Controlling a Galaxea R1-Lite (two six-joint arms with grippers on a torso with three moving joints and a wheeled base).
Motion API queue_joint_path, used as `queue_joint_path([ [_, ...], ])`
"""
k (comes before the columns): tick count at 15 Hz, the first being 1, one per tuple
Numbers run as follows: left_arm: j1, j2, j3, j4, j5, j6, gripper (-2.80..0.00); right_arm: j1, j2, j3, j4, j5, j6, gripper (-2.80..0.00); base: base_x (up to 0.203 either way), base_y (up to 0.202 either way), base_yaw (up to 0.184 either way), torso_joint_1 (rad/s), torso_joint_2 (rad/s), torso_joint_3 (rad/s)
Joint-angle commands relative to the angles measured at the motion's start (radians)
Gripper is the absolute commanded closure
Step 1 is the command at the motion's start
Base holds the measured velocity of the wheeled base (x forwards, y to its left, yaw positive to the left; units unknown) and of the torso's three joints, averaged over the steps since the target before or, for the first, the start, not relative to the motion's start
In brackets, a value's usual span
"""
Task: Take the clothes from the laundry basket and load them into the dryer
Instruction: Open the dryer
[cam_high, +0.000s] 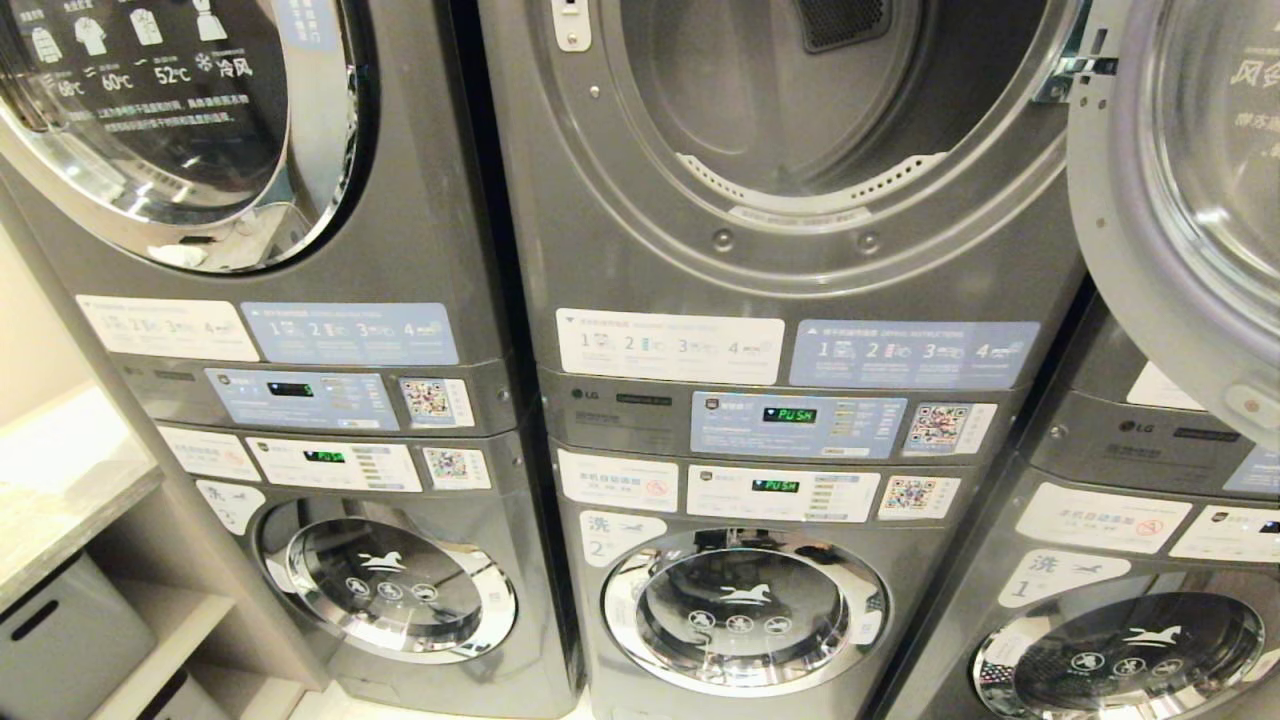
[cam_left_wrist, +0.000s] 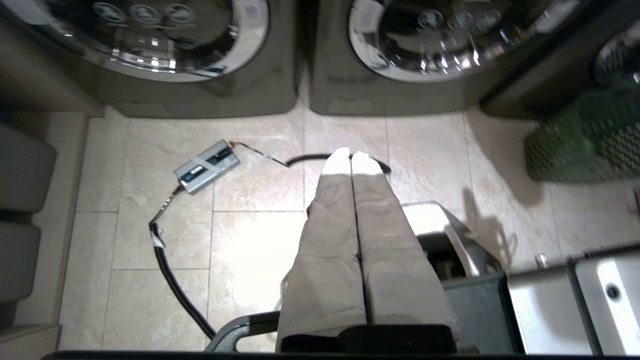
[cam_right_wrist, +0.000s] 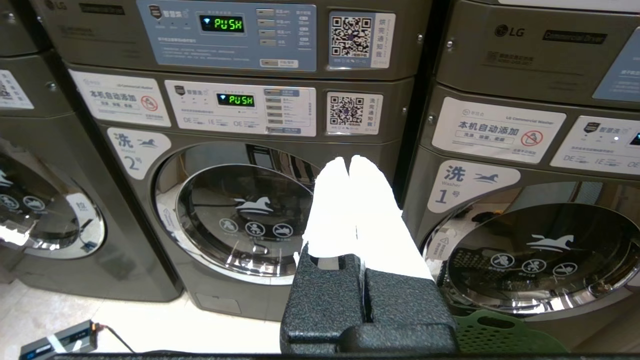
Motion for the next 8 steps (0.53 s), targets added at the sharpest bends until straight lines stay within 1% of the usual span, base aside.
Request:
queue_joint_path([
  [1,0.066,-0.06,0.009,0.003,0.015,-0.003,0.0,0.0,0.0,0.0,0.0,0.001,-0.001,0.0,0.0,0.0,0.0,0.0,0.0,0.0],
  [3,0.222,-0.078,0.009,0.005,0.014,0.007,0.0,0.0,0.0,0.0,0.0,0.001,-0.001,0.0,0.0,0.0,0.0,0.0,0.0,0.0],
  [4,0.278,-0.103,0.01,0.006,0.012,0.019,0.0,0.0,0.0,0.0,0.0,-0.001,-0.002,0.0,0.0,0.0,0.0,0.0,0.0,0.0],
  [5,0.297,-0.159,0.01,0.007,0.009,0.05,0.0,-0.001,0.0,0.0,0.0,-0.001,0.001,0.0,0.0,0.0,0.0,0.0,0.0,0.0],
  [6,0.298,-0.231,0.011,0.009,0.0,0.096,0.0,0.0,0.0,0.0,0.0,-0.001,0.002,0.0,0.0,0.0,0.0,0.0,0.0,0.0],
  [7,0.288,-0.305,0.014,0.009,-0.02,0.149,0.0,0.0,0.0,0.0,0.0,-0.001,0.002,0.0,0.0,0.0,0.0,0.0,0.0,0.0],
  [8,0.273,-0.378,0.019,0.009,-0.038,0.185,0.0,0.0,0.0,0.0,-0.004,-0.001,0.003,0.0,0.0,0.0,0.0,0.0,0.0,0.0],
])
